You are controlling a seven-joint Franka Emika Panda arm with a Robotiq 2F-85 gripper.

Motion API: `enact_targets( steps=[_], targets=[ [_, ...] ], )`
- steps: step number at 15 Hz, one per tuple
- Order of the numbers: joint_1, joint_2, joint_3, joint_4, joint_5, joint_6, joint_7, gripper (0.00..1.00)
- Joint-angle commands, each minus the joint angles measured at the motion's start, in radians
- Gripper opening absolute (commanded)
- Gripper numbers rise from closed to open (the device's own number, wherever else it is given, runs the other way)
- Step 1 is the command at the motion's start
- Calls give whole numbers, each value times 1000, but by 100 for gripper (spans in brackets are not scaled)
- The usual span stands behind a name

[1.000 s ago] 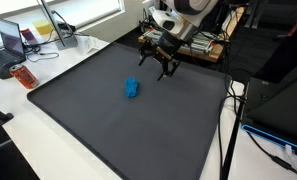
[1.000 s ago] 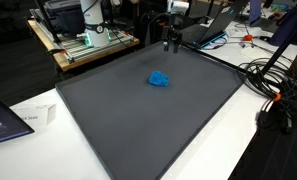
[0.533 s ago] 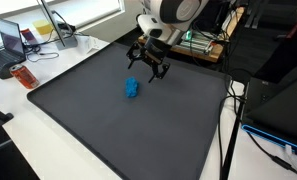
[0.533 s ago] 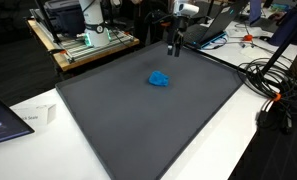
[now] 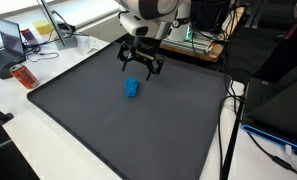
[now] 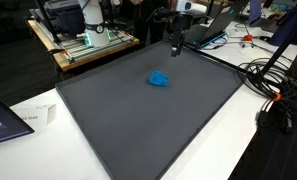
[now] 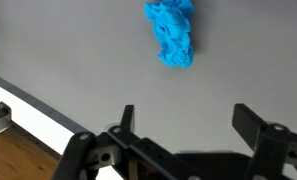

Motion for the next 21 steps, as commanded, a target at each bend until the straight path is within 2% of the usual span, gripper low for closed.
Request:
enact_targets(
  steps=[1, 2, 4, 11, 15, 16, 18, 21],
  targets=[
    [-81, -65, 93, -20, 5, -3, -112, 100],
    [-134, -54, 114, 58, 7, 44, -119, 100],
    [-157, -74, 145, 11, 10, 15, -165, 100],
    [-241, -82, 168, 41, 11, 18, -268, 100],
    [-356, -98, 254, 142, 11, 26, -440, 100],
    [-285, -80, 196, 81, 11, -5, -365, 100],
    [-330, -90, 229, 109, 11, -6, -413, 100],
    [-348, -91, 241, 120, 11, -6, -428, 100]
  ],
)
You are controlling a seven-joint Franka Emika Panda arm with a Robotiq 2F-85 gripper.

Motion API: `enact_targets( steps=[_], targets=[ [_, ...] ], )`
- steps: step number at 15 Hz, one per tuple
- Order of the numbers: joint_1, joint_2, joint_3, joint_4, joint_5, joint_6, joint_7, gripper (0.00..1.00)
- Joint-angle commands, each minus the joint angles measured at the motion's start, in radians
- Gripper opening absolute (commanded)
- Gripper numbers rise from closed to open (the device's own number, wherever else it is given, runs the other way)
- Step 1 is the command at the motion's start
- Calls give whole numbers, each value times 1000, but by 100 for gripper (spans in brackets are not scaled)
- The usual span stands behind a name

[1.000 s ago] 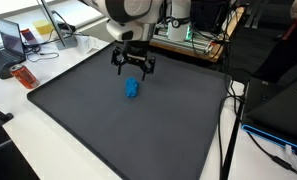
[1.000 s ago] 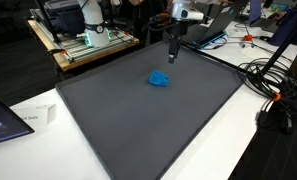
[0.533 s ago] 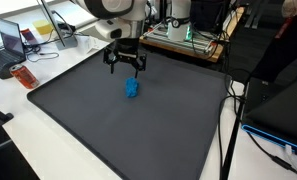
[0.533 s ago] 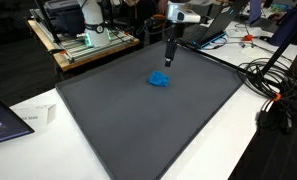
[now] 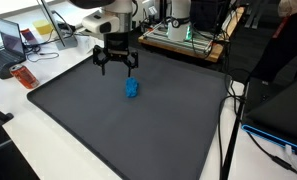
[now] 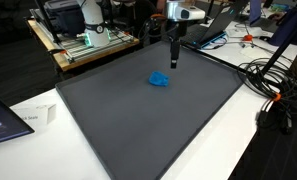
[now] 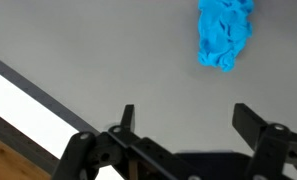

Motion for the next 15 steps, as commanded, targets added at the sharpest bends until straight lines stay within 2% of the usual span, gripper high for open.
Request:
enact_targets(
  steps=[1, 3, 6, 15],
  targets=[
    [0, -1, 4, -1, 0, -3, -2, 100],
    [0, -1, 7, 1, 0, -3, -2, 100],
    [-70, 9, 53, 50, 0, 40, -42, 100],
    [-301, -52, 341, 25, 16, 32, -262, 100]
  ],
)
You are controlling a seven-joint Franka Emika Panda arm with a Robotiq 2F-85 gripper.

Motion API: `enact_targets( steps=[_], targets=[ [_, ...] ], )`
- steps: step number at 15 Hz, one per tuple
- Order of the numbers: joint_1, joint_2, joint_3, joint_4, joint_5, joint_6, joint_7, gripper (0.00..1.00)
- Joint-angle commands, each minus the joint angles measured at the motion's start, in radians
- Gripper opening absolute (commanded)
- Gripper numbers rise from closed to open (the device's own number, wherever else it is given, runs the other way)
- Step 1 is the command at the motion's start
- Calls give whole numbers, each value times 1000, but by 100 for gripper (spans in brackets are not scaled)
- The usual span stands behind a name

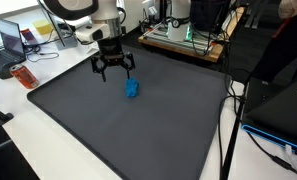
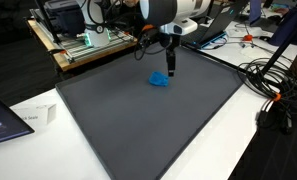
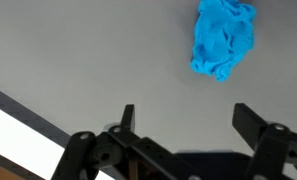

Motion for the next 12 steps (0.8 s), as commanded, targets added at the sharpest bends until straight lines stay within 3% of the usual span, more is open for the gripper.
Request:
enact_targets(
  steps=[1, 6, 9, 12],
  targets=[
    [-91, -36, 118, -14, 16, 28, -82, 100],
    [-222, -54, 305, -47, 4, 23, -122, 100],
    [-277, -43, 369, -47, 4, 23, -124, 100],
    [-304, -36, 389, -50, 4, 23, -117, 100]
  ],
)
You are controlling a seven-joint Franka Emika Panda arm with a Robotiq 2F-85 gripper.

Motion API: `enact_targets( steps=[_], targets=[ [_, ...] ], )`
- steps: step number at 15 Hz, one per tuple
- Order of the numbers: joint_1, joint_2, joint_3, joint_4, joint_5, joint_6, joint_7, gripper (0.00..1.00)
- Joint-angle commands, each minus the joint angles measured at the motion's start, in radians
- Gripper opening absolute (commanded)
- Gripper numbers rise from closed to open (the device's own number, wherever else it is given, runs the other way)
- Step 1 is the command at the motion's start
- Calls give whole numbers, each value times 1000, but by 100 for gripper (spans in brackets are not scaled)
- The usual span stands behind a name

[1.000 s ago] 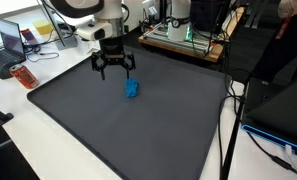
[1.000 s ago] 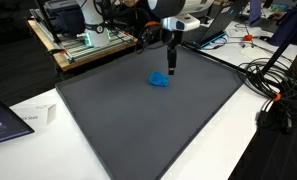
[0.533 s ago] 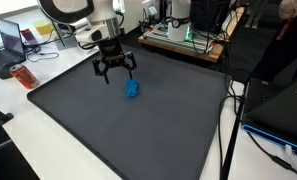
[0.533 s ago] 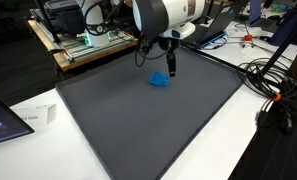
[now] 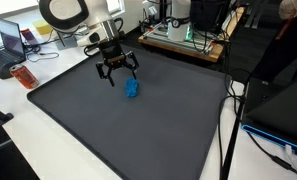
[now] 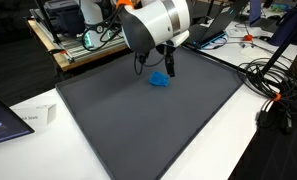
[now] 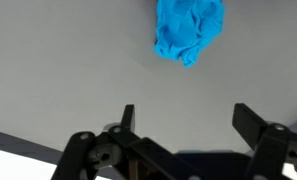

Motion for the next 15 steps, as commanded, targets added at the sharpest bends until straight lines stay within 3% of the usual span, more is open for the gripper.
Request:
enact_targets(
  steps=[1, 15],
  targets=[
    [-34, -6, 27, -22, 0, 23, -8, 100],
    [-48, 46, 26, -52, 0, 23, -11, 100]
  ],
)
